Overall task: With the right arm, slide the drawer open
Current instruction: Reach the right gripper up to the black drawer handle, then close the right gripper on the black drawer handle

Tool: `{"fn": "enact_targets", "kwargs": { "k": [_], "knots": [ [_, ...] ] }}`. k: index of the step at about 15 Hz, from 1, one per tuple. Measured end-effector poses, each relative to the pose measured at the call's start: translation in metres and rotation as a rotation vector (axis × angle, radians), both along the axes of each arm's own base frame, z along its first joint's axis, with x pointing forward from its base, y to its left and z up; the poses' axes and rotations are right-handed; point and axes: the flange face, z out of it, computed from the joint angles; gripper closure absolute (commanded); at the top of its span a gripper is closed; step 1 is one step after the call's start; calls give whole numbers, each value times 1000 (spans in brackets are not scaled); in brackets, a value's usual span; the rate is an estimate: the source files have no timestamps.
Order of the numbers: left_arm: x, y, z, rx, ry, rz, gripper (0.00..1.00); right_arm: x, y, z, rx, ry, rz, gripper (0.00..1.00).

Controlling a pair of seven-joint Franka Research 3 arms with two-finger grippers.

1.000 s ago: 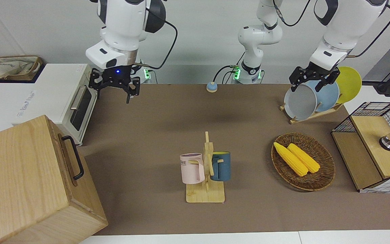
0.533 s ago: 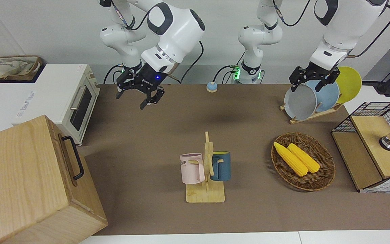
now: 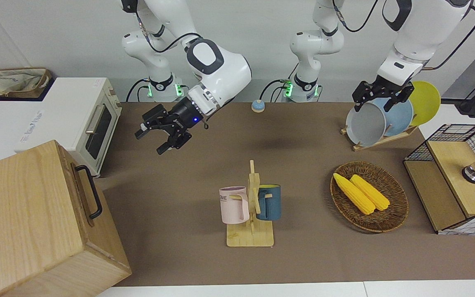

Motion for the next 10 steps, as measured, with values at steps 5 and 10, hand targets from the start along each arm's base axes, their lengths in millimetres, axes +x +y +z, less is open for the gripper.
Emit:
{"fn": "enact_targets", "kwargs": {
  "k": [5, 10],
  "knots": [
    [0, 0, 0, 0, 0, 0, 7, 34, -43, -41, -118, 4, 46, 17],
    [0, 0, 0, 0, 0, 0, 7, 56, -78, -78, -246, 12, 45, 23]
  ]
}}
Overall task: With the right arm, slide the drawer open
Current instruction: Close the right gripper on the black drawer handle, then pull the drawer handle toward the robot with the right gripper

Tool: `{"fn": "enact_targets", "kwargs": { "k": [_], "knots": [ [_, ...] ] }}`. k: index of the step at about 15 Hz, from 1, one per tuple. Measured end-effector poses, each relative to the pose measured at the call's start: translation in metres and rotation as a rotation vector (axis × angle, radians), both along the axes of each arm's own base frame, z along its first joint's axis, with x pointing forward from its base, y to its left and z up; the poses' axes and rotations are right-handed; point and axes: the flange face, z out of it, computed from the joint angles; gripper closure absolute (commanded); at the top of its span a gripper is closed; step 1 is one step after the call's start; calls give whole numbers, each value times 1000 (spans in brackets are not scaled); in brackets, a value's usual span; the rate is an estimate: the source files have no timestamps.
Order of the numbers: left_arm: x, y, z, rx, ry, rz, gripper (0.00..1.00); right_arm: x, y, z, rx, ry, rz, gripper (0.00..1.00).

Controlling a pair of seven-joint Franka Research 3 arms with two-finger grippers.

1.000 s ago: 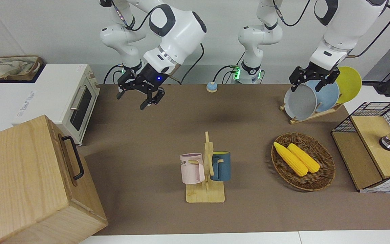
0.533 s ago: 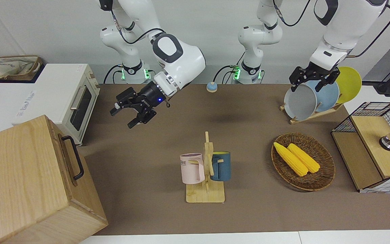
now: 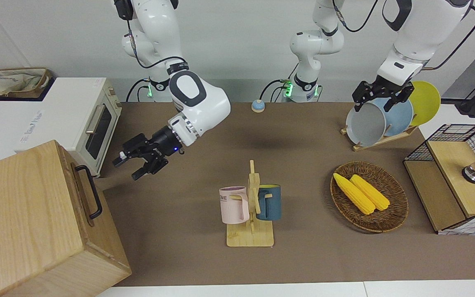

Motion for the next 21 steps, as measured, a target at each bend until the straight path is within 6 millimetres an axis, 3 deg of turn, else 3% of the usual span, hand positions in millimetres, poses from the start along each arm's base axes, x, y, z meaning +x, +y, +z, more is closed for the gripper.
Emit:
{"fn": "enact_targets", "kwargs": {
  "k": [4, 7, 9, 10, 11, 14, 21],
  "knots": [
    [0, 0, 0, 0, 0, 0, 7, 10, -21, -19, -59, 0, -6, 38],
    [0, 0, 0, 0, 0, 0, 7, 14, -36, -20, -89, -5, -13, 121],
    [0, 0, 0, 0, 0, 0, 7, 15, -43, -19, -95, -6, -18, 336],
    [0, 0, 0, 0, 0, 0, 7, 16, -45, -19, -99, -7, -19, 544],
    [0, 0, 0, 0, 0, 0, 7, 16, -46, -19, -101, -7, -20, 687],
    [0, 0, 0, 0, 0, 0, 7, 17, -48, -22, -105, -3, -21, 977],
    [0, 0, 0, 0, 0, 0, 7, 18, -48, -23, -97, -29, -20, 1000]
  ]
}}
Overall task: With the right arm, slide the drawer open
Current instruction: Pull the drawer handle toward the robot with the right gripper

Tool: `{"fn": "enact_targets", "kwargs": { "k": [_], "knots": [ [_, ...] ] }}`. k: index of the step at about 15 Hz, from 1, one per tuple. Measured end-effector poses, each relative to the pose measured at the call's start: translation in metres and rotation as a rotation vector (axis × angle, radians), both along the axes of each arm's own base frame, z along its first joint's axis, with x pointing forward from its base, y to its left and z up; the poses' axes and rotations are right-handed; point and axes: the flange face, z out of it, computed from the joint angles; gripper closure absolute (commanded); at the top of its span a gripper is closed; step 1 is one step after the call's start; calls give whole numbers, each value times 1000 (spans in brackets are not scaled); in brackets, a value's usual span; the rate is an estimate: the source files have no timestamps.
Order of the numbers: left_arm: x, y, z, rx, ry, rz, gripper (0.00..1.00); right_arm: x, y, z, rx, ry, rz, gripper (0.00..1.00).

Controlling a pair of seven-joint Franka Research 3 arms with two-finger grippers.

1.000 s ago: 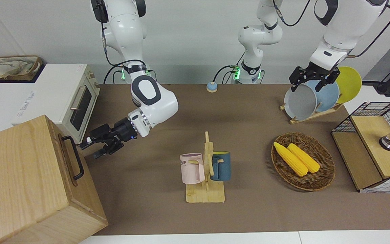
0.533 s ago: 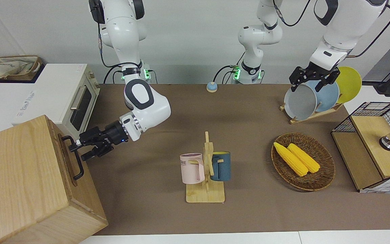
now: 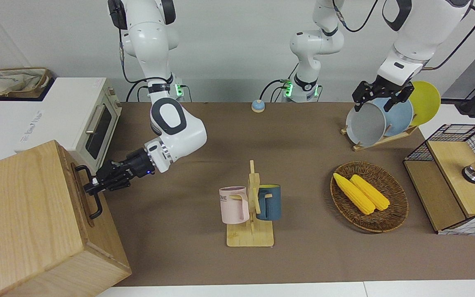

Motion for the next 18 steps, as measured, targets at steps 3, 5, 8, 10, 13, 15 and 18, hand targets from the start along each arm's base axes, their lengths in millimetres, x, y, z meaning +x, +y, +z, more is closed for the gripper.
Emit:
{"fn": "enact_targets", "kwargs": {
  "k": [3, 5, 8, 10, 13, 15, 18],
  "knots": [
    [0, 0, 0, 0, 0, 0, 7, 0, 1, 0, 0, 0, 1, 1000],
    [0, 0, 0, 0, 0, 0, 7, -1, 3, 0, -1, -1, 2, 1000],
    [0, 0, 0, 0, 0, 0, 7, -6, 18, -1, -8, -4, -8, 1000],
    [0, 0, 0, 0, 0, 0, 7, -15, 39, -2, -10, -9, -19, 1000],
    [0, 0, 0, 0, 0, 0, 7, -33, 78, -3, -14, -15, -38, 1000],
    [0, 0, 0, 0, 0, 0, 7, -49, 110, -3, -10, -16, -47, 1000],
    [0, 0, 0, 0, 0, 0, 7, -80, 164, -3, -5, -15, -37, 1000]
  ]
}}
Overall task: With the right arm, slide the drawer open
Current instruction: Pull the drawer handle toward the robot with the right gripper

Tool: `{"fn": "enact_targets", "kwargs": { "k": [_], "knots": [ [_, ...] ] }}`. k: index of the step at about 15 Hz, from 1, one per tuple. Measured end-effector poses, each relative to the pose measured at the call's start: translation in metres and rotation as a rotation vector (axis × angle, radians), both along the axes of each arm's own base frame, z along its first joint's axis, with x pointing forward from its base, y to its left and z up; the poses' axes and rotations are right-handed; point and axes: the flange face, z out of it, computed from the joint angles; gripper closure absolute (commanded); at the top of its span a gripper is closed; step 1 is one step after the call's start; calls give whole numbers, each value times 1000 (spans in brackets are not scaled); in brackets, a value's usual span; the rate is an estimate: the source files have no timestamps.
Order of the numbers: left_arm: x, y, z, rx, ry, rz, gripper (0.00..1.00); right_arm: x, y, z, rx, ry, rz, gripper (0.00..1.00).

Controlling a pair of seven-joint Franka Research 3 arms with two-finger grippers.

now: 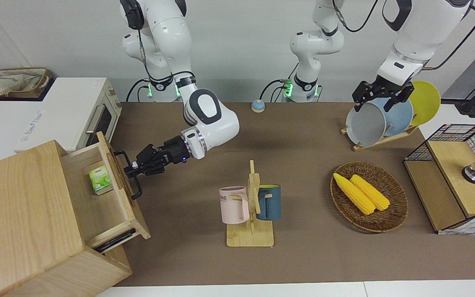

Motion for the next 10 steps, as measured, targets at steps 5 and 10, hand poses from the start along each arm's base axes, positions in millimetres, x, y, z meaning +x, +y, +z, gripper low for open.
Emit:
{"fn": "enact_targets", "kwargs": {
  "k": [5, 10],
  "knots": [
    [0, 0, 0, 0, 0, 0, 7, -35, 56, -1, 2, -2, 18, 1000],
    [0, 0, 0, 0, 0, 0, 7, -38, 63, -2, 3, -4, 19, 988]
  ]
}}
